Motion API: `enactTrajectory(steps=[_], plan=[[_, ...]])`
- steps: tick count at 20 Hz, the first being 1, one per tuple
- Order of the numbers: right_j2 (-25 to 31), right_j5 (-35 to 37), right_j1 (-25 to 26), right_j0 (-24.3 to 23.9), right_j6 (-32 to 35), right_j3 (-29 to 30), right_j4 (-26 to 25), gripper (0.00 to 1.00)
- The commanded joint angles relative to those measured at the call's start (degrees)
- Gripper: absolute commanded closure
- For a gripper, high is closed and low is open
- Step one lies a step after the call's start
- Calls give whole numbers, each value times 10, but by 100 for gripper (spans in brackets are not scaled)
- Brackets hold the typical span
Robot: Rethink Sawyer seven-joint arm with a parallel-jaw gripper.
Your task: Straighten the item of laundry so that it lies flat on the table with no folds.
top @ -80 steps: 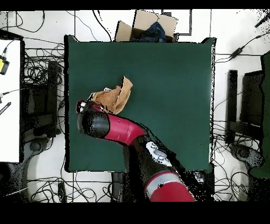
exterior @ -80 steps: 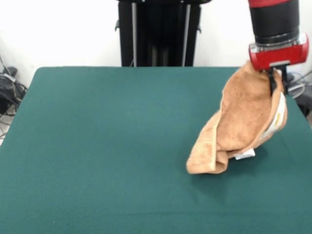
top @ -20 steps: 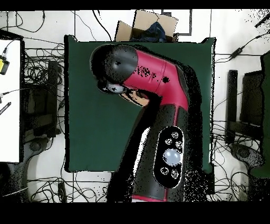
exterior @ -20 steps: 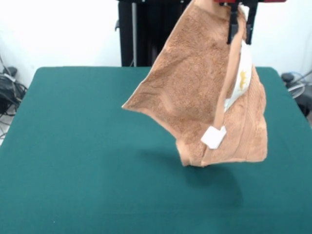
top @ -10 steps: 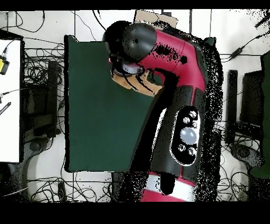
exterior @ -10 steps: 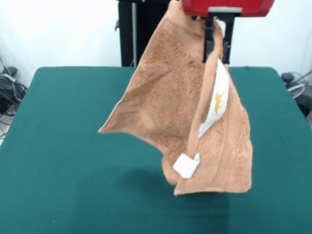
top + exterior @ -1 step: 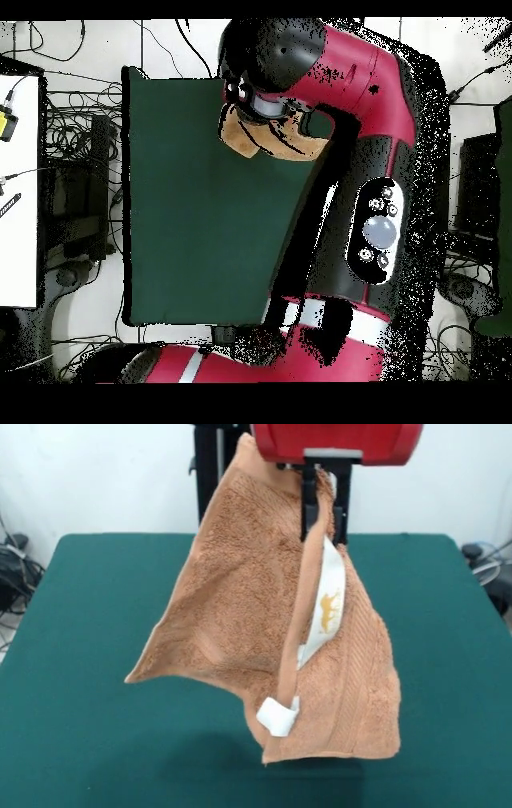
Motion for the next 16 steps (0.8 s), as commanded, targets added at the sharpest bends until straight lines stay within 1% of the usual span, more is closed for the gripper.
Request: enactTrajectory(steps=[1,3,6,8,10,12,13,15,16], plan=[[12,27,-55,-4,34,75,-30,100],[11,31,-62,-7,32,77,-33,100],[13,62,-56,-12,31,47,-43,100],[21,45,-53,-18,26,33,-45,100],[26,7,-58,-20,22,38,-46,100],[31,-59,-80,-20,17,76,-42,100],[34,-107,-96,-20,16,102,-41,100],[38,-163,-111,-21,27,128,-37,100],[43,-183,-109,-23,23,127,-37,100]])
